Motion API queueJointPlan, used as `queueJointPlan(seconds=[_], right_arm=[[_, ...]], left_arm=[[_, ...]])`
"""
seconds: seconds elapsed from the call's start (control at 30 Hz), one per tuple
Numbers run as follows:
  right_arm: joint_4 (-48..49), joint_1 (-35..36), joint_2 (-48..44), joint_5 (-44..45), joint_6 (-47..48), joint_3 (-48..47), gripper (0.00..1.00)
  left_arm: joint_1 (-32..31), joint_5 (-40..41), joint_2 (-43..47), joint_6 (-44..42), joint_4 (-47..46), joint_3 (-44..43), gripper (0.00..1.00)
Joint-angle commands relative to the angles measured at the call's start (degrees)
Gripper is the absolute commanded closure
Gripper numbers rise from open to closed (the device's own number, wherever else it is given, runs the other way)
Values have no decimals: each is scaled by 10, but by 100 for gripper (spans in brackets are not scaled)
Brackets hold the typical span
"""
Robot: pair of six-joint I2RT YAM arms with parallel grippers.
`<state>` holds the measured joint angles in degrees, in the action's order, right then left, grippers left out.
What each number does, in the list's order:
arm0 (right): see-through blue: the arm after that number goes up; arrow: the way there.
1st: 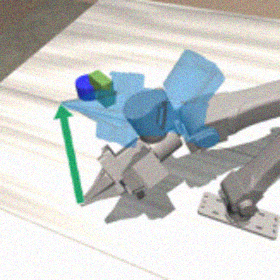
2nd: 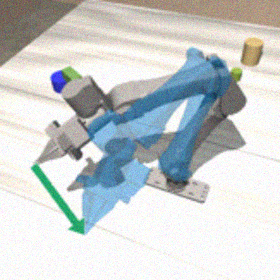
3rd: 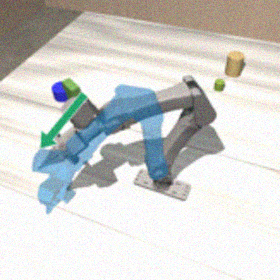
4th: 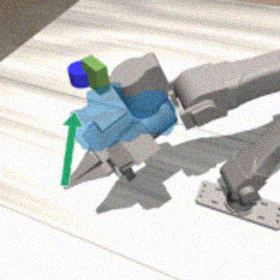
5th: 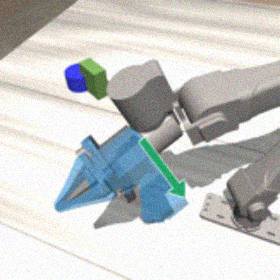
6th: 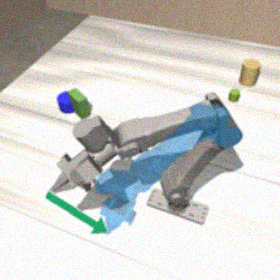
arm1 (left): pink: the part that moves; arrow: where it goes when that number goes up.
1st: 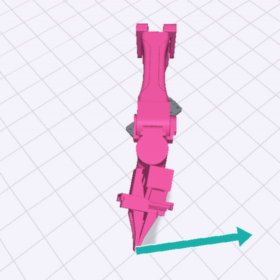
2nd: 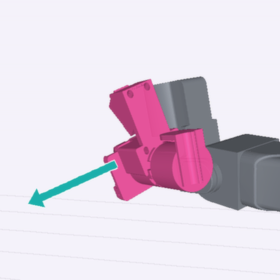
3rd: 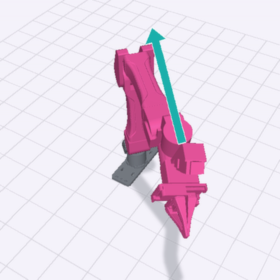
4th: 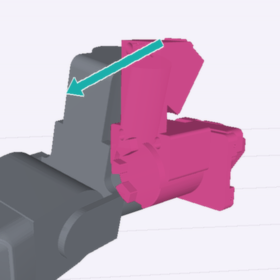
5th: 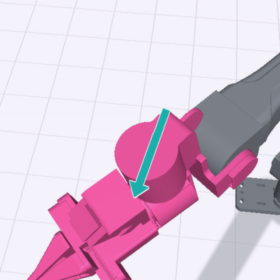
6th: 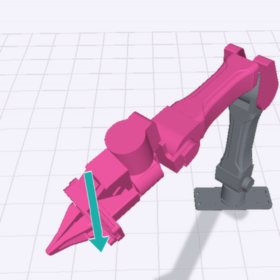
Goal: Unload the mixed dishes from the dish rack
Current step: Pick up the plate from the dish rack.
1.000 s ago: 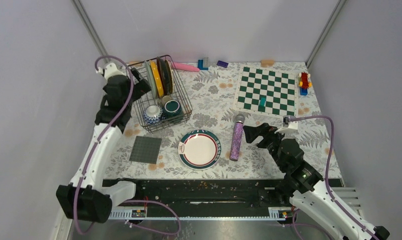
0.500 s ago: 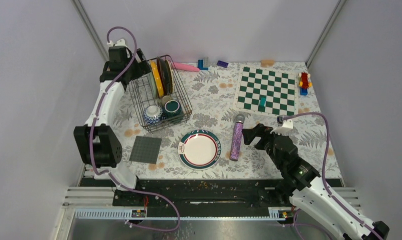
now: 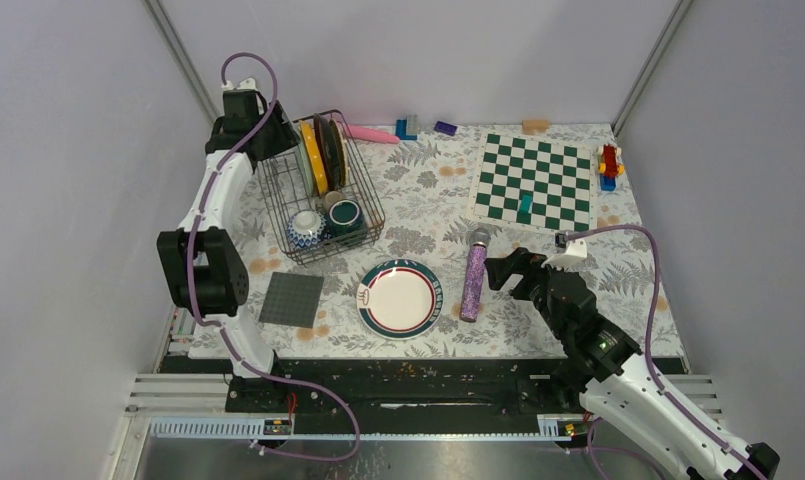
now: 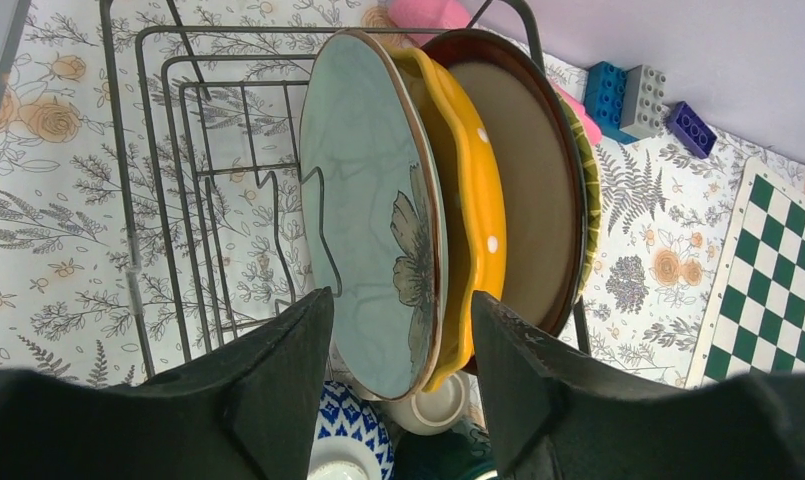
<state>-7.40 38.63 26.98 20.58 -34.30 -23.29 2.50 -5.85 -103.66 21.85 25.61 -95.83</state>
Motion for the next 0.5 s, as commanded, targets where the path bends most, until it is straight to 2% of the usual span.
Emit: queueJointPlan(seconds=[0.0,0.47], right_arm=[[8,3,3,30,9,-21,1],[13,3,10,35,11,-18,0]], left_arm=[[6,-27,-20,-5,-18,-38,45],[7,-22,-56,-3,-9,-56,47]])
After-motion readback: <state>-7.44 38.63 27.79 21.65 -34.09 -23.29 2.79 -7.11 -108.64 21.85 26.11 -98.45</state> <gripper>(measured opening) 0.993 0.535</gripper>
